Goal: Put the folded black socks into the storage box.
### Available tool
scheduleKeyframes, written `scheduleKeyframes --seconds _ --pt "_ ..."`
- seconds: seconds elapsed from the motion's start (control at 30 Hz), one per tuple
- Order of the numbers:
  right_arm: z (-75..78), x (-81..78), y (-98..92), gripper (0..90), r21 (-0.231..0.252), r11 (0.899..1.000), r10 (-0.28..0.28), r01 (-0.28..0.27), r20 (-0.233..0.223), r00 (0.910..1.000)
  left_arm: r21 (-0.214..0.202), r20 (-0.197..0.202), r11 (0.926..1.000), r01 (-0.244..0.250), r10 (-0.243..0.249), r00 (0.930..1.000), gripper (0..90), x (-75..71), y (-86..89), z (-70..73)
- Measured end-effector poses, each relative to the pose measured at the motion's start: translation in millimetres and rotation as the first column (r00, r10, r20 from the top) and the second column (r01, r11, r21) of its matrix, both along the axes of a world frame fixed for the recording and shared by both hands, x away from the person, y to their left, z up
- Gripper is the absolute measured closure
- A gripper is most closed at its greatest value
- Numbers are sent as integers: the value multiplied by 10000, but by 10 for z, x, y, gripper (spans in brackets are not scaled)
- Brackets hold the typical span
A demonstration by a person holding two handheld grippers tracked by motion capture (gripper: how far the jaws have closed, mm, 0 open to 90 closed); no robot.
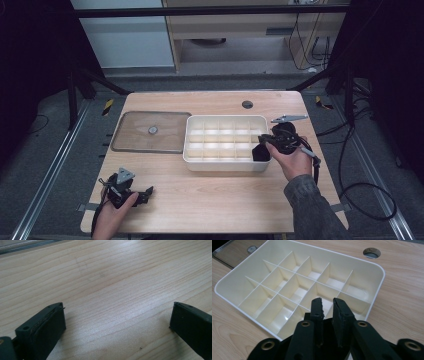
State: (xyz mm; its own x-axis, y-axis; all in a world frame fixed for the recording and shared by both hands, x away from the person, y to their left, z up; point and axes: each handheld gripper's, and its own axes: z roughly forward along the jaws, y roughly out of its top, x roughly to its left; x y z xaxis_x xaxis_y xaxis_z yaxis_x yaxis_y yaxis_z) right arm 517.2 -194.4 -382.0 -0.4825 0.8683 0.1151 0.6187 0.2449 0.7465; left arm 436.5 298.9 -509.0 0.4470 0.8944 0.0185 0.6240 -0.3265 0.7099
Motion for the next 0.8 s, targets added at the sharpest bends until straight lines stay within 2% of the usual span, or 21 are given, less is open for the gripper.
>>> scheduleKeyframes --seconds 0.1,0.13,0.17,0.33,0.37,0.4,0.43,0.53,0.6,0.8 --pt "12 -26 4 665 32 9999 -96 96 127 9999 -7 4 10000 -6 6 10000 0 0 -1 0" --pt "12 -26 4 665 32 9999 -96 96 127 9999 -7 4 10000 -6 6 10000 0 0 -1 0" --pt "4 -40 19 520 70 9998 -187 186 78 9998 -10 5 10000 -4 4 10000 0 0 -1 -1" --pt "-43 -40 63 277 -97 9992 -396 395 -150 9991 -6 2 10000 6 -6 10000 0 0 0 0" --pt "-43 -40 63 277 -97 9992 -396 395 -150 9991 -6 2 10000 6 -6 10000 0 0 0 0" --pt "-51 -33 82 206 -239 9983 -538 533 -178 9984 -8 1 10000 22 -22 10000 0 0 0 0" --pt "-51 -33 82 206 -239 9983 -538 533 -178 9984 -8 1 10000 22 -22 10000 0 0 0 0" --pt "-39 -56 107 106 -275 9980 -568 566 -47 9984 -9 1 10000 36 -36 10000 0 1 0 0" --pt "-26 -93 123 79 -294 9986 -431 434 81 9990 -7 2 10000 40 -40 10000 0 1 0 0" --pt "2 -234 140 88 -309 9994 -130 146 528 9985 -13 1 10000 53 -53 10000 0 1 -1 0"
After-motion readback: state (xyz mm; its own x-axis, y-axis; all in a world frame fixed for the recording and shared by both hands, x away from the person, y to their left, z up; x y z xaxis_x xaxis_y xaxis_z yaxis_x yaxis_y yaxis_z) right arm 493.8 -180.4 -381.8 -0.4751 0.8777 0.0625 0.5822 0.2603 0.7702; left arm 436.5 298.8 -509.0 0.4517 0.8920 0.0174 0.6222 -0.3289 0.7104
